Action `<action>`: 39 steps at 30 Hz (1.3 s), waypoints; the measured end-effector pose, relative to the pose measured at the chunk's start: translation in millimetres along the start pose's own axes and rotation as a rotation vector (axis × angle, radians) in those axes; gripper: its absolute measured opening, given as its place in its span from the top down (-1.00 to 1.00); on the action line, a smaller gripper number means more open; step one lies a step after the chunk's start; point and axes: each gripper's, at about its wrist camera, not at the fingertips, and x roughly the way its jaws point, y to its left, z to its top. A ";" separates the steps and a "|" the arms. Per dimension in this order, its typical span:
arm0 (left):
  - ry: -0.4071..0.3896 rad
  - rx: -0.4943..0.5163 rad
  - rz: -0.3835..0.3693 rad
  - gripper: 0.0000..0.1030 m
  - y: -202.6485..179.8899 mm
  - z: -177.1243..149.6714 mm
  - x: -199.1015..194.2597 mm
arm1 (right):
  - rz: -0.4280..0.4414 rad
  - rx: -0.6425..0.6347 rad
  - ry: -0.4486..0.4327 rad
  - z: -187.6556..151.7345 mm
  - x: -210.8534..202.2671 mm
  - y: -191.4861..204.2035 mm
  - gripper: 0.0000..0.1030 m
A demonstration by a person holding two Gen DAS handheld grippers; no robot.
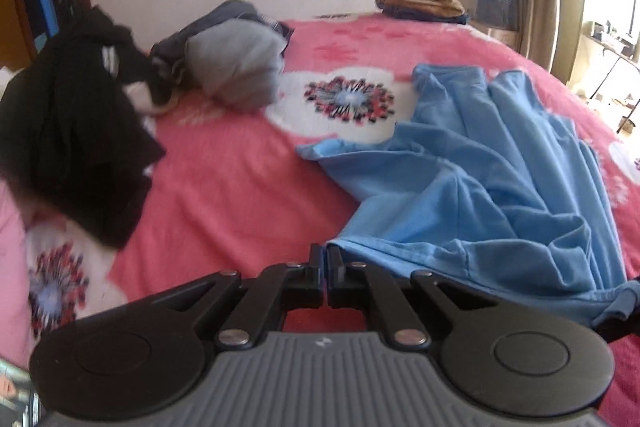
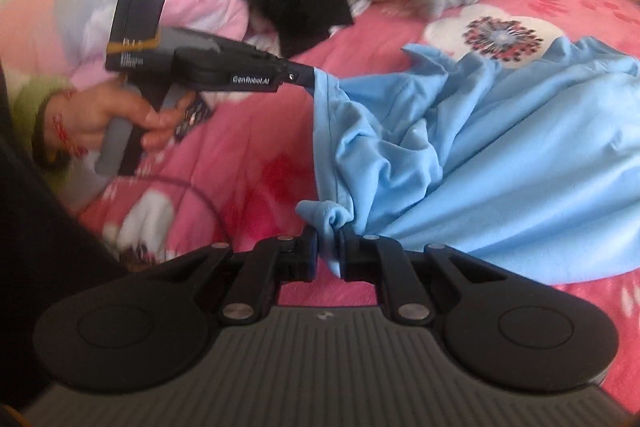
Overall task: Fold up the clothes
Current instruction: 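Lift the T-shirt high with both tools and shake it out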
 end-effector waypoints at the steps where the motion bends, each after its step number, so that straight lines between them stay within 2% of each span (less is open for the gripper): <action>1: -0.014 -0.006 0.003 0.96 2.0 1.1 -4.5 | 0.011 0.003 -0.012 1.1 -4.3 1.6 0.85; 4: -0.091 -0.033 0.000 0.96 9.3 15.1 -24.8 | 0.062 0.045 -0.075 12.9 -18.3 -2.8 0.85; 9: -0.281 -0.068 -0.037 0.96 18.7 63.1 -68.6 | 0.112 0.108 -0.238 46.4 -64.2 -12.8 0.85; 12: -0.420 -0.085 -0.079 0.96 24.2 100.0 -97.9 | 0.128 0.122 -0.365 72.3 -99.7 -19.6 0.85; 15: -0.551 -0.138 -0.166 0.96 29.0 137.9 -131.1 | 0.104 0.059 -0.506 104.1 -137.8 -24.6 0.86; 18: -0.703 -0.115 -0.207 0.96 24.0 164.4 -171.3 | 0.096 0.027 -0.658 131.2 -182.0 -31.1 0.86; 20: -0.767 -0.102 -0.241 0.96 20.8 177.7 -195.1 | 0.111 0.018 -0.761 145.4 -213.0 -30.5 0.87; 24: -0.845 -0.060 -0.242 0.96 10.8 192.1 -235.8 | 0.137 -0.018 -0.903 162.5 -265.4 -16.5 0.88; 29: -0.932 -0.040 -0.280 0.96 0.4 195.4 -286.4 | 0.173 -0.072 -0.989 166.7 -304.4 4.4 0.88; 33: -0.980 -0.058 -0.340 0.96 -3.9 199.4 -323.2 | 0.192 -0.098 -1.054 167.5 -330.7 14.4 0.88; 36: -1.002 -0.058 -0.360 0.96 -8.8 205.0 -336.7 | 0.206 -0.118 -1.103 168.0 -350.3 21.7 0.88; 39: -0.978 -0.065 -0.380 0.96 -13.6 209.6 -332.5 | 0.211 -0.107 -1.140 165.2 -355.8 15.4 0.88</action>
